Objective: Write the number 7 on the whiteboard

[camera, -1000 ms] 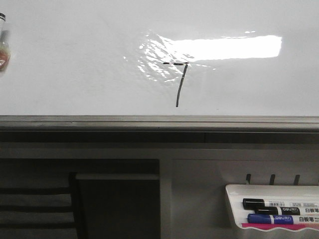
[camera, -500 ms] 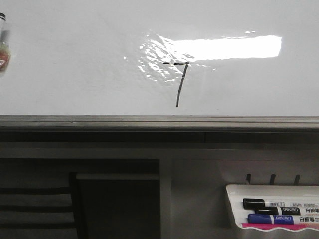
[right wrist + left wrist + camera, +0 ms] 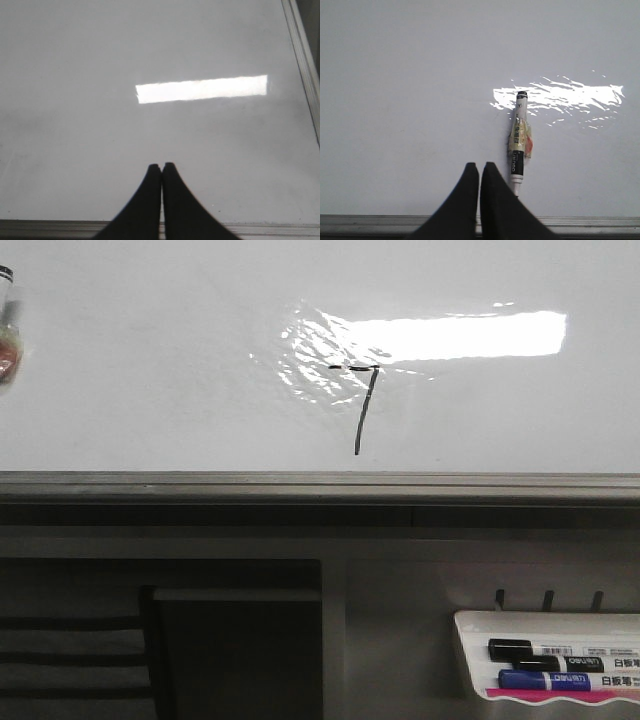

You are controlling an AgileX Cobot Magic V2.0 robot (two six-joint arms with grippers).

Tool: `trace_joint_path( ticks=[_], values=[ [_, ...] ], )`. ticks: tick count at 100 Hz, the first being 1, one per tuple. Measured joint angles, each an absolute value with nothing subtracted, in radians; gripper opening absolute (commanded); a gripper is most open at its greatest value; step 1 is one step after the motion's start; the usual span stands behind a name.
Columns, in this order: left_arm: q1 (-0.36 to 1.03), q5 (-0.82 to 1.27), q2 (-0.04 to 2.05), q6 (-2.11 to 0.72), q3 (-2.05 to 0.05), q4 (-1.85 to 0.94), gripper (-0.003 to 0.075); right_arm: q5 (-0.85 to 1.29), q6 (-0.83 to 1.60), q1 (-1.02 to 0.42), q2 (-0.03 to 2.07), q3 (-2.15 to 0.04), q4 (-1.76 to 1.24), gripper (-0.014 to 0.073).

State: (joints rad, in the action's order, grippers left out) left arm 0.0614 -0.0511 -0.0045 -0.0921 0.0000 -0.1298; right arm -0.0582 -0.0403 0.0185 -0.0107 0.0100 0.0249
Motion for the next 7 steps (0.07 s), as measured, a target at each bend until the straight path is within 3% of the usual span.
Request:
trace_joint_path(
  ticks=[7],
  values=[
    [0.061,-0.051,-0.004,-0.092,0.0,-0.13,-0.002,-0.058,-0.04,0.018,-0.011,0.01,0.025,-0.0071]
  ],
)
